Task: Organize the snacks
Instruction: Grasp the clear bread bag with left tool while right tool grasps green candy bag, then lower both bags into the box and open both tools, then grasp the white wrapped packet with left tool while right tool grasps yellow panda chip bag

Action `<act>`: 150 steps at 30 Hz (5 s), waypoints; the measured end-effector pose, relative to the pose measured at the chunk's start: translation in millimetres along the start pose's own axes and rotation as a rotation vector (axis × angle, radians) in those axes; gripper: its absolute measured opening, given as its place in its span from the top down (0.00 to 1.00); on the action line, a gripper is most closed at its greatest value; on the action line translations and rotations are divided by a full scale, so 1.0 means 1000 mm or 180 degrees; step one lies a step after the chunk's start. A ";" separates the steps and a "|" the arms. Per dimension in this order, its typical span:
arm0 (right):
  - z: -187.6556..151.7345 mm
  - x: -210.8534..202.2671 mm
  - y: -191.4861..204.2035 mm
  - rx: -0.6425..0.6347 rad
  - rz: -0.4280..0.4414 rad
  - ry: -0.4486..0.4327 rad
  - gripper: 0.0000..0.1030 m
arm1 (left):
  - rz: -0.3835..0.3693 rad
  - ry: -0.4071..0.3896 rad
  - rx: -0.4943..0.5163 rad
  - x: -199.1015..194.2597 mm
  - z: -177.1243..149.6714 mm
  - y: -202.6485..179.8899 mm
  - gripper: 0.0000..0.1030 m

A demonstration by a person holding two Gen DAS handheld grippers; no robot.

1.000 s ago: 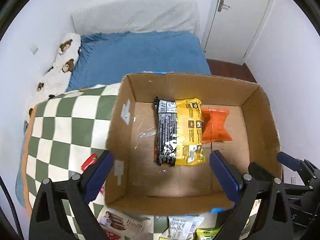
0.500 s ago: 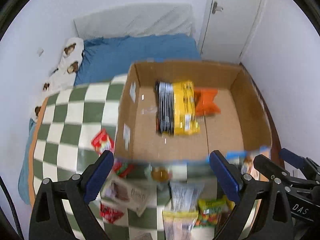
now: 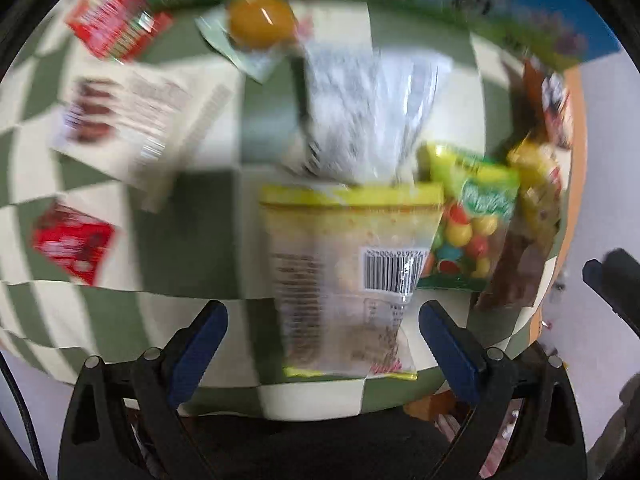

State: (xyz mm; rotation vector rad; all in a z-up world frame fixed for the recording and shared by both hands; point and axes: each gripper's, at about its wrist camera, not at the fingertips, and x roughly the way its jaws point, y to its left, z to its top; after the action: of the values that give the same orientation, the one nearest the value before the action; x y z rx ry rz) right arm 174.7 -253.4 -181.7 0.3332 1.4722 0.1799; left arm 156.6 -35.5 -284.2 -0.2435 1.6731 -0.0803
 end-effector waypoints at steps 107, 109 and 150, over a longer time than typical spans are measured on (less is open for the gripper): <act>0.199 -0.005 0.089 -0.0772 -0.0342 -0.0460 0.09 | 0.0185 -0.1388 -0.0124 -0.185 0.161 0.008 0.12; 0.192 -0.014 0.092 -0.0807 -0.0356 -0.0563 0.09 | 0.0218 -0.1492 -0.0118 -0.190 0.157 0.006 0.12; 0.047 -0.013 -0.010 -0.0671 -0.0604 -0.0306 0.09 | 0.0368 -0.1061 -0.0245 -0.108 0.032 0.031 0.12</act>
State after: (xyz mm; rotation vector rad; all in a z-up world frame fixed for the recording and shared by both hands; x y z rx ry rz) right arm 219.5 -272.0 -169.4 0.0306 1.3669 0.1623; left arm 195.4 19.8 -188.6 -0.2051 1.3563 0.1069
